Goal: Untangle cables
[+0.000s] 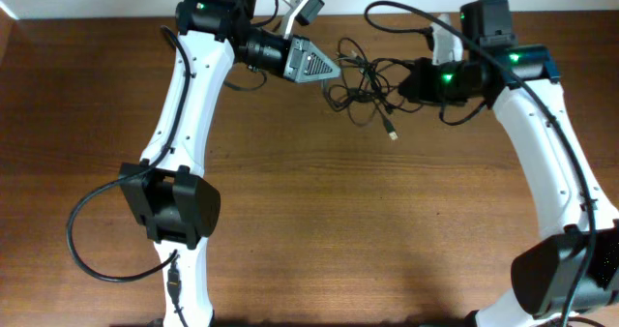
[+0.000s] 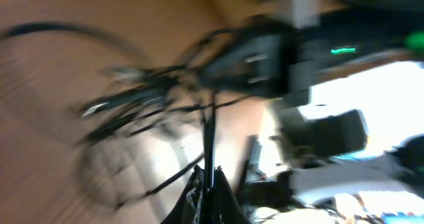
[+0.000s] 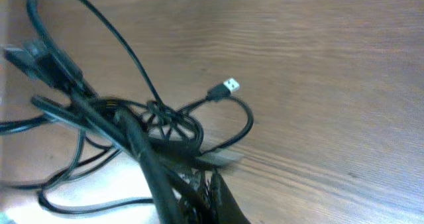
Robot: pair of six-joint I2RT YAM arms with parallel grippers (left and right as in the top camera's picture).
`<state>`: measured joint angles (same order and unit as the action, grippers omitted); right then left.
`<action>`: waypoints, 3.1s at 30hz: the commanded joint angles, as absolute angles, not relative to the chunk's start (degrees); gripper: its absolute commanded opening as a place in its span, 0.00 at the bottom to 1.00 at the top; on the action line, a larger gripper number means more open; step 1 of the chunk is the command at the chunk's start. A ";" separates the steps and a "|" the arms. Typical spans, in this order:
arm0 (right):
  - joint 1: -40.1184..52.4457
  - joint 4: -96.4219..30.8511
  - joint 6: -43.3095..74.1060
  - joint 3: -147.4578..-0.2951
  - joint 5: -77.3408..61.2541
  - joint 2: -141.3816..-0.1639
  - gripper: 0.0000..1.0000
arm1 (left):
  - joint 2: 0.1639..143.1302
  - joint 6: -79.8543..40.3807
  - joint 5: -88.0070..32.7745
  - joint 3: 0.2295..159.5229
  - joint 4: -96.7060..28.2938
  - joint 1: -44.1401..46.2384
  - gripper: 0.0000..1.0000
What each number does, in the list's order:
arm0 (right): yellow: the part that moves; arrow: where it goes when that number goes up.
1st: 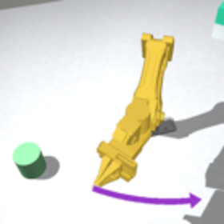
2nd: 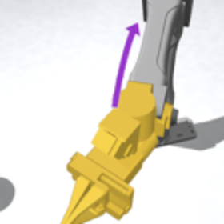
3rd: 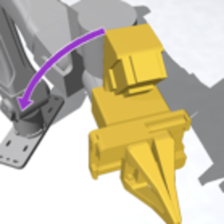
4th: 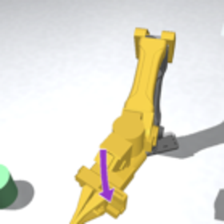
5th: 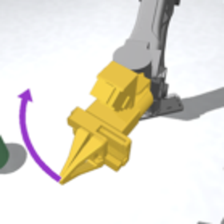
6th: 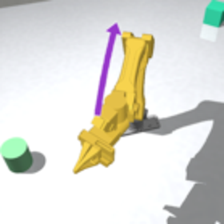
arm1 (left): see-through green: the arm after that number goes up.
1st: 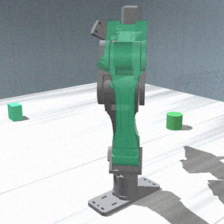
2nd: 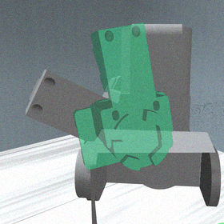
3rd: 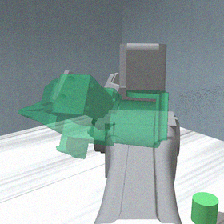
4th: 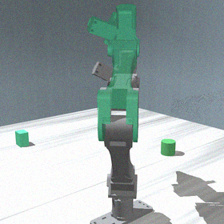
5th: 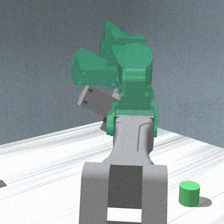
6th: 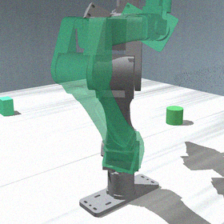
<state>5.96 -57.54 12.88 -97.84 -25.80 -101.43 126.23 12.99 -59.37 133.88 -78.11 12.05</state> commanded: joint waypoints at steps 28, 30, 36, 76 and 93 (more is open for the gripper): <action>9.58 -73.17 17.28 -97.51 -18.46 -98.37 0.04 | 125.89 13.02 -22.50 135.26 -89.45 1.72 0.00; 10.44 -71.02 18.50 -97.51 -19.92 -99.18 0.09 | 125.89 15.99 -33.04 135.26 -89.30 1.72 0.00; 10.44 -66.72 18.06 -97.51 -28.69 -99.18 0.82 | 125.89 21.34 -65.71 135.39 -86.54 1.76 0.00; 9.85 -54.57 27.35 -97.86 -32.10 -105.67 0.04 | 125.89 5.37 -47.24 135.06 -77.62 6.68 0.00; 6.98 -62.24 23.97 -97.84 -22.17 -105.69 0.12 | 125.86 31.53 -29.19 137.05 -91.33 16.36 0.99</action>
<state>7.25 -61.95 24.82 -97.49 -23.29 -107.07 126.23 14.70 -21.28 134.76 -87.31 16.32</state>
